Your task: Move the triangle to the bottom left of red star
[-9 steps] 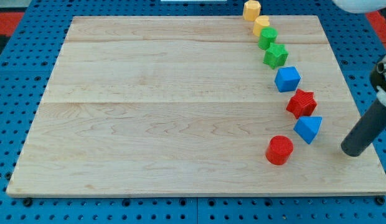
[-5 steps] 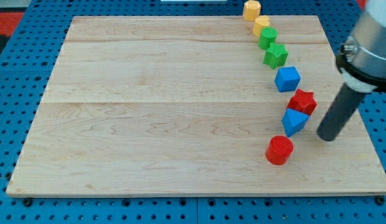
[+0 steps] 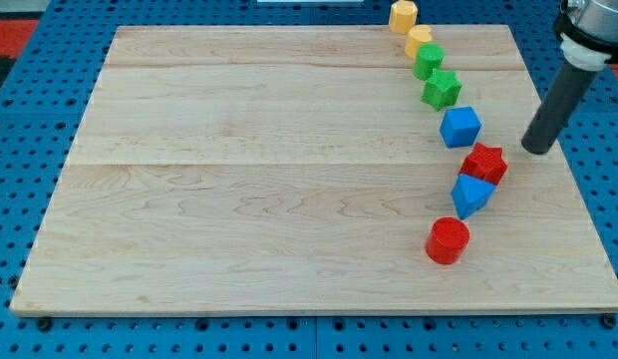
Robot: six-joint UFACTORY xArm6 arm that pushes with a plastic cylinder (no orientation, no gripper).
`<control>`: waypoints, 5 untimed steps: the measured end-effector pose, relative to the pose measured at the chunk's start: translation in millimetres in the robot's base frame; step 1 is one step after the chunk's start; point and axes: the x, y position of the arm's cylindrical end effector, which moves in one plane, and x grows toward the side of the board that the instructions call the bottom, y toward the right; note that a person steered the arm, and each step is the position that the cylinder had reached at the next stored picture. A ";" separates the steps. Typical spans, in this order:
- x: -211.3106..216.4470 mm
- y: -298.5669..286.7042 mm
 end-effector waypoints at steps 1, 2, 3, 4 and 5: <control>-10.7 0.0; -10.7 -0.5; -10.7 -0.5; -28.5 1.4; -74.7 -8.8</control>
